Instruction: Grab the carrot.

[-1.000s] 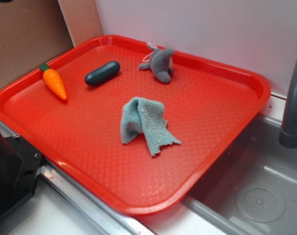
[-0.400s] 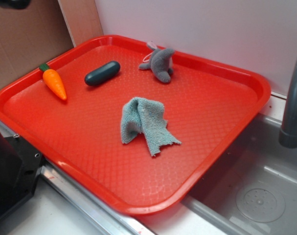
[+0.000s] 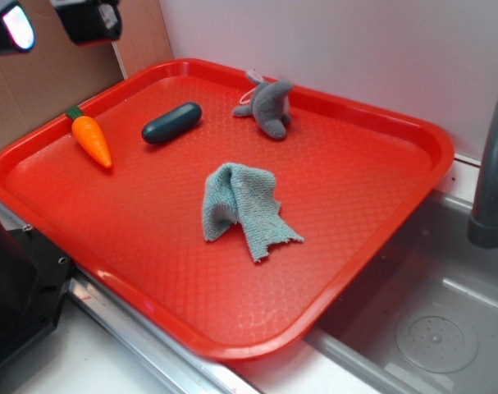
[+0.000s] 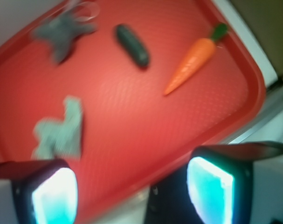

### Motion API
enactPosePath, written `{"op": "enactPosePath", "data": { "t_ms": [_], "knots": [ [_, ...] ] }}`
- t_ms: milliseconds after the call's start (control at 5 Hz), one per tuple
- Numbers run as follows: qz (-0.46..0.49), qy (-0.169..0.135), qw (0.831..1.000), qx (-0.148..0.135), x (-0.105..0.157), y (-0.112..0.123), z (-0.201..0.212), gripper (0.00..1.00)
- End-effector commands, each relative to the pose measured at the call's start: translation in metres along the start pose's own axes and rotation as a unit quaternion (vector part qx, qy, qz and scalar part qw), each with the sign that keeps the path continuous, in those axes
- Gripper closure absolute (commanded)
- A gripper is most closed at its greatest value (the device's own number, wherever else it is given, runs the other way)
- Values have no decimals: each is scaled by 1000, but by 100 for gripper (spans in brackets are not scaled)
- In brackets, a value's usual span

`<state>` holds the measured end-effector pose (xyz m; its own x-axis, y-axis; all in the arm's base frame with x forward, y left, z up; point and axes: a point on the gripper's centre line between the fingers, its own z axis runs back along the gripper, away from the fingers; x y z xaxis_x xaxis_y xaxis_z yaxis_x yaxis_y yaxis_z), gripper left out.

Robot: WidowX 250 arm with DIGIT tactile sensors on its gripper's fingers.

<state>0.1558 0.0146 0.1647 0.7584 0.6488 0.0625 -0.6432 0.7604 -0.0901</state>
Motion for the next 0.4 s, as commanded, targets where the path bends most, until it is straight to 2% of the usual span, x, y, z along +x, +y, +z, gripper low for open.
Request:
{"op": "enactPosePath", "data": {
  "t_ms": [0, 200],
  "knots": [
    [175, -83, 981, 19, 38, 33, -38, 0],
    [212, -104, 971, 41, 48, 45, -55, 0]
  ]
}}
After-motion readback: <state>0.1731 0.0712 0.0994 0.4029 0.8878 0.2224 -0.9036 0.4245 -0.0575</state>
